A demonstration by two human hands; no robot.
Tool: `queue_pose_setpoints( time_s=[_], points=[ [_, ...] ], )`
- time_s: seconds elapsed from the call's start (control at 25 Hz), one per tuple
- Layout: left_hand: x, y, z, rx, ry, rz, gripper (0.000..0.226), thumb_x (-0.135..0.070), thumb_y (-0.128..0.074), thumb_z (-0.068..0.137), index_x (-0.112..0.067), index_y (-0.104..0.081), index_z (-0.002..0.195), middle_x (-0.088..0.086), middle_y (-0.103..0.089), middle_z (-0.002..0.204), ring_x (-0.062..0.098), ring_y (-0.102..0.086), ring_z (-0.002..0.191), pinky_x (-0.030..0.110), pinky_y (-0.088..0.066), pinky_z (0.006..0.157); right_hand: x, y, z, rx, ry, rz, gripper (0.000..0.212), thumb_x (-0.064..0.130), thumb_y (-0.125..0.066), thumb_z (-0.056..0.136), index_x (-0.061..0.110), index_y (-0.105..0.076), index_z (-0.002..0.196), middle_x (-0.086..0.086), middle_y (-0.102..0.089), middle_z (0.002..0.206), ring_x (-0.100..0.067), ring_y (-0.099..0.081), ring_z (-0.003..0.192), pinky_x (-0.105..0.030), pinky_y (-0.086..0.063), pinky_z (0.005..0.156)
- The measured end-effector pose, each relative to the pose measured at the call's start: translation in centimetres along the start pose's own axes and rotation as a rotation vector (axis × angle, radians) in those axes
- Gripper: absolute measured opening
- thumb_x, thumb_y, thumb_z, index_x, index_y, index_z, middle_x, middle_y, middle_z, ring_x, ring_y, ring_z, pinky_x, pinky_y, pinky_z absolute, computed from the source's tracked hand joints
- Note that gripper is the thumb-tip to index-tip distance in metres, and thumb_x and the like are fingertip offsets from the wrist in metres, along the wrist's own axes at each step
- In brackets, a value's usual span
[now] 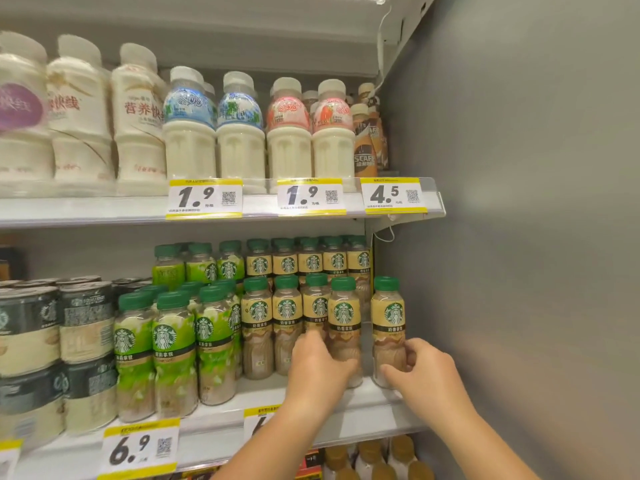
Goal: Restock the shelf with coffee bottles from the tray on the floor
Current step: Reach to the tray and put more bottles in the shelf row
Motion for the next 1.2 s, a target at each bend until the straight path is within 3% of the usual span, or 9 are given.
queue_pose_setpoints(
  time_s=[0.12,0.24,0.32,0.4,0.48,0.56,0.64,0.88,1.2],
  points=[
    [1.7,0.2,0.0,0.02,0.085,0.078,0.04,-0.039,-0.082,0.074,-0.014,-0.059,0.094,-0.002,-0.059,0.091,0.016,-0.056,0.079,0.025,-0.04,0.061,-0.2,-0.2,0.6,0.005,-0.014,-0.017,0.02,0.032,-0.076,0.076,0.024,-0.066,0.09,0.008,-0.069,0.084,-0.01,-0.066,0.075,-0.033,-0.058,0.071],
    [1.2,-0.2,0.7,0.015,0.11,0.143,0.039,-0.036,-0.079,0.076,-0.013,-0.05,0.065,0.001,-0.054,0.065,0.017,-0.045,0.054,0.027,-0.034,0.047,-0.2,-0.7,1.8,0.01,-0.045,-0.059,0.021,0.033,-0.075,0.074,0.022,-0.066,0.088,0.005,-0.069,0.084,-0.014,-0.067,0.073,-0.037,-0.06,0.071],
    [0.8,-0.8,1.1,0.027,0.107,0.179,0.041,-0.033,-0.075,0.08,-0.013,-0.046,0.058,0.001,-0.051,0.059,0.019,-0.045,0.05,0.026,-0.036,0.047,0.1,-1.0,2.5,0.009,-0.054,-0.084,0.019,0.031,-0.075,0.075,0.019,-0.066,0.088,0.003,-0.069,0.083,-0.015,-0.066,0.072,-0.038,-0.06,0.07],
    [0.4,-1.2,1.5,0.037,0.095,0.248,0.035,-0.033,-0.073,0.082,-0.012,-0.052,0.063,0.001,-0.052,0.064,0.023,-0.054,0.061,0.028,-0.045,0.056,0.2,-1.5,3.3,0.017,-0.05,-0.081,0.016,0.028,-0.074,0.076,0.018,-0.068,0.088,0.003,-0.07,0.084,-0.015,-0.066,0.073,-0.039,-0.06,0.071],
    [0.2,-1.6,2.0,0.049,0.059,0.304,0.026,-0.034,-0.071,0.083,-0.011,-0.06,0.08,0.002,-0.056,0.08,0.027,-0.06,0.081,0.029,-0.049,0.068,0.2,-1.9,3.8,0.02,-0.057,-0.095,0.018,0.029,-0.073,0.076,0.018,-0.069,0.09,0.002,-0.07,0.085,-0.018,-0.067,0.075,-0.04,-0.06,0.072],
    [0.1,-1.9,2.3,0.039,0.029,0.327,0.032,-0.036,-0.07,0.086,-0.008,-0.061,0.101,0.008,-0.058,0.105,0.03,-0.061,0.099,0.029,-0.047,0.074,0.1,-2.3,4.1,0.017,-0.065,-0.114,0.024,0.033,-0.073,0.077,0.019,-0.07,0.096,0.002,-0.071,0.088,-0.021,-0.068,0.078,-0.041,-0.06,0.074],
    [-0.1,-2.0,2.8,0.029,-0.006,0.37,0.042,-0.04,-0.069,0.087,-0.006,-0.06,0.11,0.012,-0.057,0.117,0.031,-0.06,0.106,0.031,-0.048,0.08,0.1,-2.4,4.3,0.011,-0.072,-0.142,0.03,0.038,-0.072,0.077,0.021,-0.069,0.102,0.001,-0.072,0.095,-0.024,-0.068,0.084,-0.041,-0.059,0.077],
    [-0.3,-2.2,3.3,0.02,-0.068,0.471,0.039,-0.044,-0.064,0.09,-0.008,-0.06,0.104,0.01,-0.062,0.111,0.031,-0.062,0.102,0.031,-0.048,0.077,0.0,-2.7,4.3,-0.022,-0.078,-0.162,0.053,0.05,-0.07,0.075,0.029,-0.064,0.123,0.002,-0.071,0.113,-0.026,-0.066,0.099,-0.041,-0.057,0.084],
    [-0.9,-2.7,3.0,0.07,-0.124,0.582,0.037,-0.046,-0.062,0.09,-0.01,-0.061,0.101,0.007,-0.063,0.1,0.03,-0.064,0.095,0.034,-0.052,0.077,0.7,-1.9,3.5,-0.032,-0.082,-0.195,0.051,0.042,-0.07,0.084,0.024,-0.058,0.13,-0.003,-0.068,0.121,-0.03,-0.064,0.106,-0.037,-0.054,0.086]
  ],
)
Point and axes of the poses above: each hand's wrist, its own z-axis towards the middle knuckle, its own y-axis out of the back of the hand, x = y × z, the point moved 10 cm from there along z, towards the middle knuckle
